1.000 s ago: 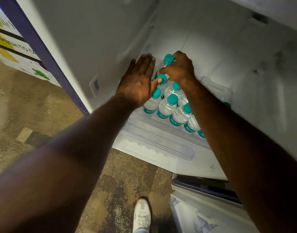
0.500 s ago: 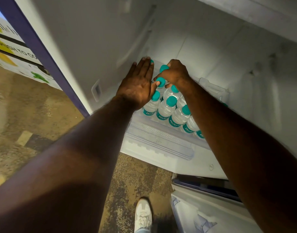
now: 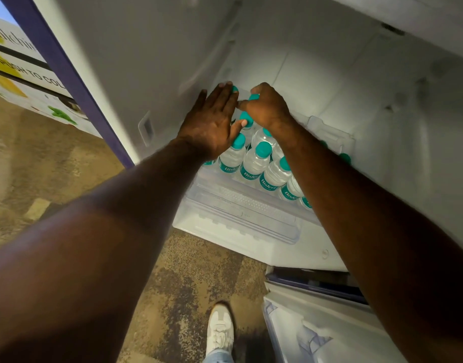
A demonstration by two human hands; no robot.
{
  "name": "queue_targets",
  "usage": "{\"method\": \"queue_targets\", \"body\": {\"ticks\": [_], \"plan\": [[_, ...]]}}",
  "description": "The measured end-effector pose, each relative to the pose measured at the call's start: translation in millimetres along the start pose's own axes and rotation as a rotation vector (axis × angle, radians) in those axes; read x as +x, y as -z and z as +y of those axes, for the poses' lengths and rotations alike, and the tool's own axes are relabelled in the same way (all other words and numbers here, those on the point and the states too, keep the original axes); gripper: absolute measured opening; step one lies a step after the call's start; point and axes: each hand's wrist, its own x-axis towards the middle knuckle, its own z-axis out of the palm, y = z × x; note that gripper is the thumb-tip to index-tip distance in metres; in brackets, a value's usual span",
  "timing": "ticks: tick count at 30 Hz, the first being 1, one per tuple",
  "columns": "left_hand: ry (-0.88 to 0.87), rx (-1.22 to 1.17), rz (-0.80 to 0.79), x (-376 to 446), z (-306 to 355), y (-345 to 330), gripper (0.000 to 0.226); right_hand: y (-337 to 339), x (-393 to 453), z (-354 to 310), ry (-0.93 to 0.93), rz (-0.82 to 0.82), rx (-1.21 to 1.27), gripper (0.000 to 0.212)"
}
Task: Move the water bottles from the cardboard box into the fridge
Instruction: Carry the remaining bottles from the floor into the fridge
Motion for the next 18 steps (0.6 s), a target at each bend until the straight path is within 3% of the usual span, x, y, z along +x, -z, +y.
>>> {"method": "queue_targets", "body": {"ticks": [8,14,18], "plan": [[-0.041,-0.062,0.070,-5,-1,10,0.069,-6,-33,12,0.178,0.287,0.031,0.065],[-0.037,-0.259,0.216,-32,5,16,0.063,-9,-64,26,0.229,0.417,-0.060,0.082],[-0.064,-0.345,0.248,-58,11,13,0.071,-15,-95,35,0.253,0.502,-0.086,0.086]]}}
